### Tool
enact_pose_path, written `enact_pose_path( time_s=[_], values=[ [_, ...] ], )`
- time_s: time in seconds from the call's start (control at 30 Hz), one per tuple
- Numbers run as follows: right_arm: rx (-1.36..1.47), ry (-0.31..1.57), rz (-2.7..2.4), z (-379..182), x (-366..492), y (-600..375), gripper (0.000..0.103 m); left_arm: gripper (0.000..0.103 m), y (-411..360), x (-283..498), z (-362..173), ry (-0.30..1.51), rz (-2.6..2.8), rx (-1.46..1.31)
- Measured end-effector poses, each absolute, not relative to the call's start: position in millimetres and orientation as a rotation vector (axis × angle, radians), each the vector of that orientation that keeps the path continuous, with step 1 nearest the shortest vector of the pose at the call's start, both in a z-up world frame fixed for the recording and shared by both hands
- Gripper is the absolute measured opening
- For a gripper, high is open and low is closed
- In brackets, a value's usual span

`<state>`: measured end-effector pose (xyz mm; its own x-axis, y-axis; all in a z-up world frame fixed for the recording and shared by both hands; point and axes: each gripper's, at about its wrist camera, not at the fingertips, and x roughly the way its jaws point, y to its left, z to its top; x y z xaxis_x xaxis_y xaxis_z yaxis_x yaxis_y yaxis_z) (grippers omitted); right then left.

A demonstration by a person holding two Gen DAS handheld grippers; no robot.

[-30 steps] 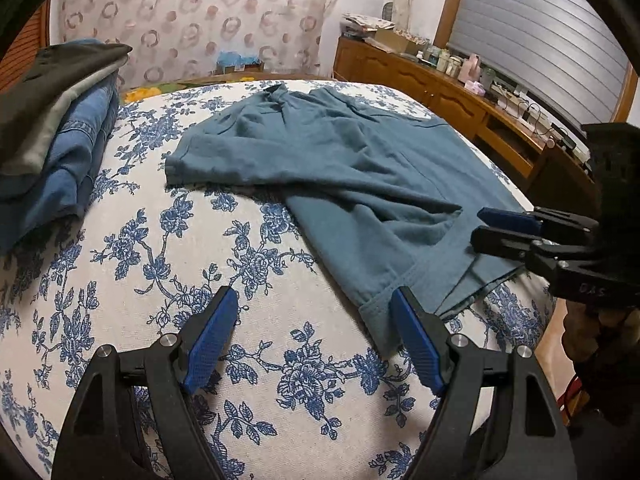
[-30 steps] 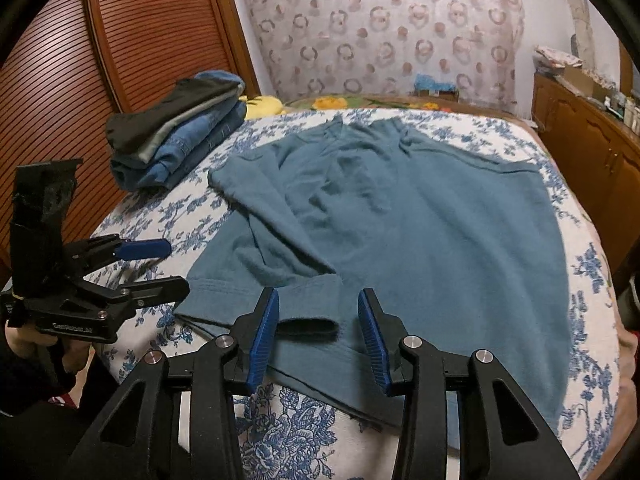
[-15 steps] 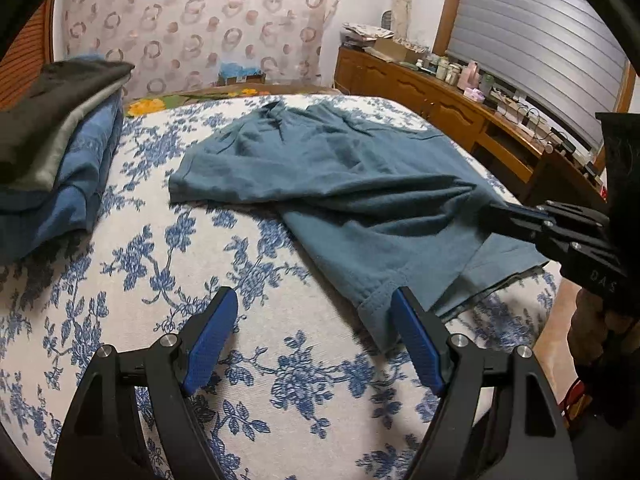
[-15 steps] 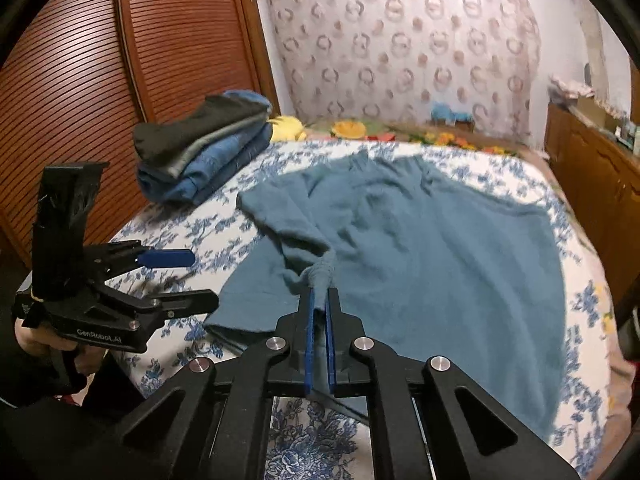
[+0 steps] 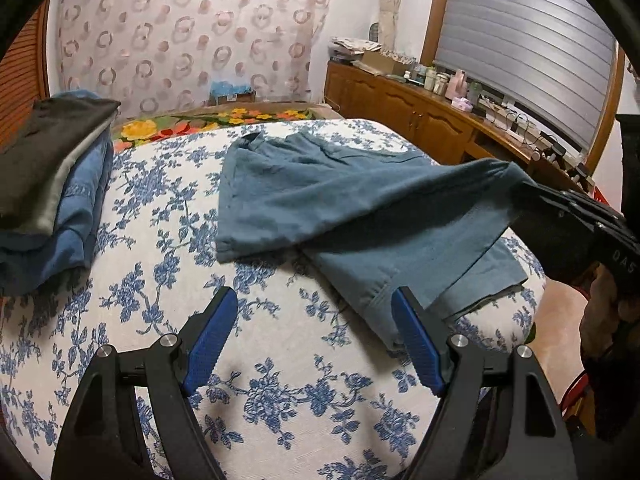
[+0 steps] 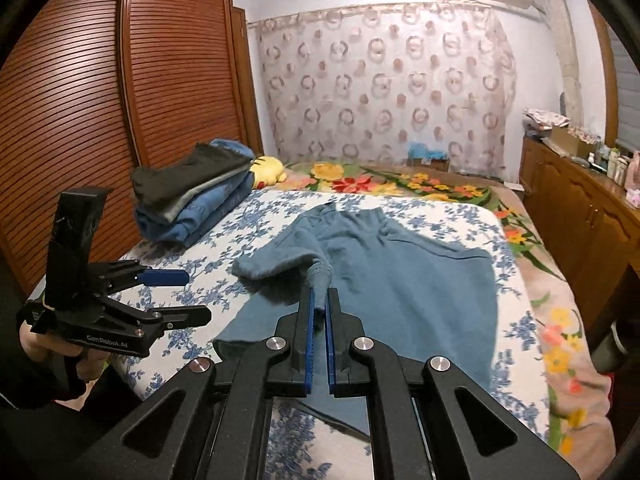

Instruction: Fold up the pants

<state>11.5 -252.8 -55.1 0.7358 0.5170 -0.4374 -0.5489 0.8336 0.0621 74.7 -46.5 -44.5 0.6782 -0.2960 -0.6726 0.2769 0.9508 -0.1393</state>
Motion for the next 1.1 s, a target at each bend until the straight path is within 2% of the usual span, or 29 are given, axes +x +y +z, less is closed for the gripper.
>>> enact_pose_path(
  time_s=[0.53,1.1],
  values=[
    [-0.047,0.432,0.502,-49,-15,-274,0.004,0.080,-73,76,-34,0.736,-0.353,0.009],
    [-0.019,0.498,0.408,-69,-20,-288,0.004,0.080,-103,76,-40,0.755,-0.397,0.072]
  ],
)
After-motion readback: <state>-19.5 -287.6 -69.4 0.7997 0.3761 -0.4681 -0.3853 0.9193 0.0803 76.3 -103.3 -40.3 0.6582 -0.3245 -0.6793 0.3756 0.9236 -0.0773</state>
